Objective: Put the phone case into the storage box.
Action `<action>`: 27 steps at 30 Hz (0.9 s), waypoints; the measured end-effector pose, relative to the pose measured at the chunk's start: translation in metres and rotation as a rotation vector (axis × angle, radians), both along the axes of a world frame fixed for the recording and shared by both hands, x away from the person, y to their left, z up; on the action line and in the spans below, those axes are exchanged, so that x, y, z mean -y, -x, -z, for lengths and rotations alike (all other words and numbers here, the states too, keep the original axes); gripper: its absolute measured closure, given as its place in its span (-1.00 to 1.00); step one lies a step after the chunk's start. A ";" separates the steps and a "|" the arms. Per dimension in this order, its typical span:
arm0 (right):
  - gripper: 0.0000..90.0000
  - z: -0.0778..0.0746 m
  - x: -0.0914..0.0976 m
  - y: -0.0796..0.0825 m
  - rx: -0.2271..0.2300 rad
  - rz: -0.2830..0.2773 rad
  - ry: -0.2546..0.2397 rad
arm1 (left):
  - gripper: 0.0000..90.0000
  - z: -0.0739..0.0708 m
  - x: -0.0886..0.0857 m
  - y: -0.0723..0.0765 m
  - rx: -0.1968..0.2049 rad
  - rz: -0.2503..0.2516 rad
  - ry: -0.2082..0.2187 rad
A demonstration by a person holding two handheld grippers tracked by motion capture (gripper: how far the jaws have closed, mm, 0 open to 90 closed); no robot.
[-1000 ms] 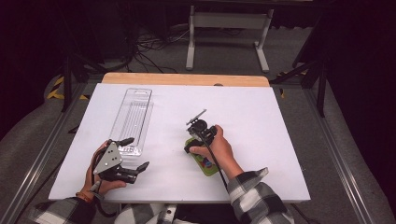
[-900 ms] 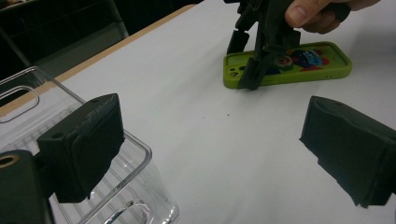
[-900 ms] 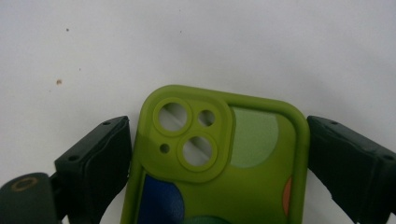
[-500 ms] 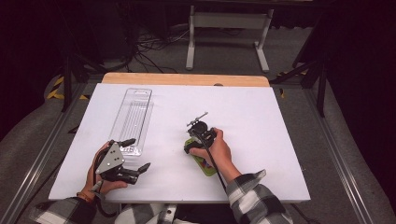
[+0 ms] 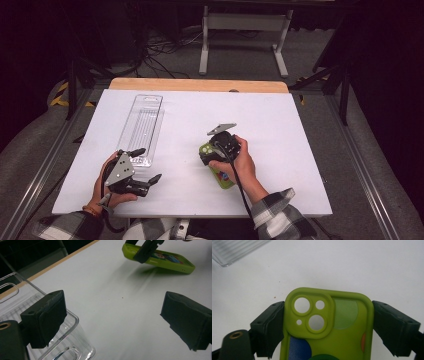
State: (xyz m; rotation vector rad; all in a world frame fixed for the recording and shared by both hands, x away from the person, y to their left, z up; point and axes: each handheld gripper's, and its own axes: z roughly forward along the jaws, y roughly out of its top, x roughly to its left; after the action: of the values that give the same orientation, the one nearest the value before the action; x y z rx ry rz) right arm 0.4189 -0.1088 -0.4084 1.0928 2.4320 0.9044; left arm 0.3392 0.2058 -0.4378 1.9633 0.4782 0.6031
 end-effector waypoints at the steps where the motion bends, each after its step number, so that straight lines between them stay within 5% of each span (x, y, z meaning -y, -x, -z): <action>1: -0.65 0.000 0.000 0.000 0.000 0.000 0.000 | -0.85 0.000 0.000 0.000 0.000 0.000 0.000; 9: -0.64 -0.017 0.010 0.014 0.082 -0.033 -0.058 | -0.84 -0.002 0.005 -0.001 0.003 0.004 0.002; 16: -0.64 -0.039 0.018 0.028 0.211 -0.024 -0.108 | -0.78 -0.009 0.013 -0.004 0.008 -0.005 0.038; 27: -0.64 -0.048 0.021 0.035 0.314 -0.002 -0.169 | -0.71 -0.017 0.025 -0.006 -0.010 0.004 0.086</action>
State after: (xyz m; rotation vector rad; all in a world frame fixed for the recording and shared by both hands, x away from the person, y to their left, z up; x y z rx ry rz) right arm 0.3841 -0.1303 -0.3606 0.9219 2.1317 1.2015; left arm 0.3450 0.1809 -0.4206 1.8861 0.4980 0.5617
